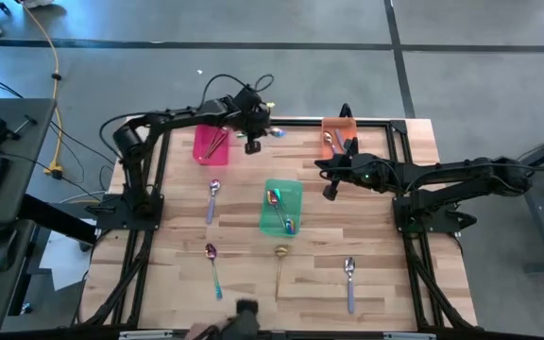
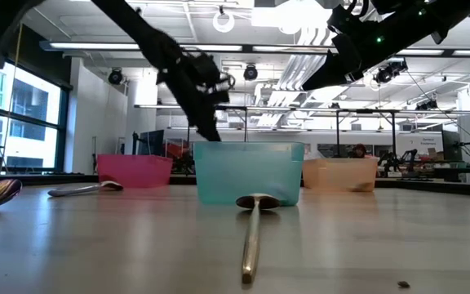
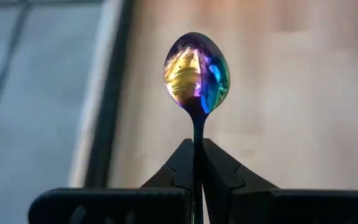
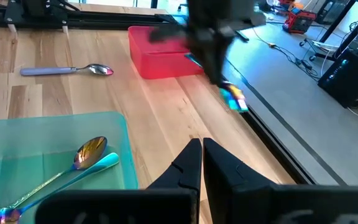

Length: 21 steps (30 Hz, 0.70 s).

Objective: Sort silverware by color (type)
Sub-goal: Put the top blue spoon into the green bin

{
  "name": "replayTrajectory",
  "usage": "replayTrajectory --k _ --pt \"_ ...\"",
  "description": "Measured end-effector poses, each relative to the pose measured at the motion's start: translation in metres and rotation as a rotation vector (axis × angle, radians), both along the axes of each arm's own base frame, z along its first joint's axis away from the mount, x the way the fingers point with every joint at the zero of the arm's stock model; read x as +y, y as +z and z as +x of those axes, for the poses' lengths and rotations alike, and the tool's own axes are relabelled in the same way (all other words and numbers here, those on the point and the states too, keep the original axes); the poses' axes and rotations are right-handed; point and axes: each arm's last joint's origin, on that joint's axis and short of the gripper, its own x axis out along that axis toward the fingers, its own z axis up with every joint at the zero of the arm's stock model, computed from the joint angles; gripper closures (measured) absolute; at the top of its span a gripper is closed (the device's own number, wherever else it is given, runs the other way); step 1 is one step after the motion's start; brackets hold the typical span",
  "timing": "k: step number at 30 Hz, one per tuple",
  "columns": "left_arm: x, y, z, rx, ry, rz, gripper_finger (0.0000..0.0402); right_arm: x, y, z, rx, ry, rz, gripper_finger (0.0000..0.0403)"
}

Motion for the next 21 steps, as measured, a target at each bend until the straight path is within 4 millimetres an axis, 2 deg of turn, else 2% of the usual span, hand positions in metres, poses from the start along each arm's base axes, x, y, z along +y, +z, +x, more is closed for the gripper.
replayTrajectory --k 6,10,16,21 --pt "-0.062 0.041 0.012 -0.058 -0.332 0.031 0.0399 0.0 -0.001 0.0 0.006 0.0 0.001 0.0403" --pt "-0.111 0.055 0.025 -0.067 -0.535 0.098 0.04 0.0 -0.001 0.0 0.01 0.002 -0.004 0.0403" --pt "-0.182 0.048 0.046 -0.054 -0.85 0.192 0.04 0.0 -0.001 0.0 0.01 0.002 -0.005 0.0403" --pt "-0.223 0.042 0.051 -0.042 -1.03 0.241 0.04 0.0 -0.001 0.0 0.011 0.002 -0.005 0.0403"
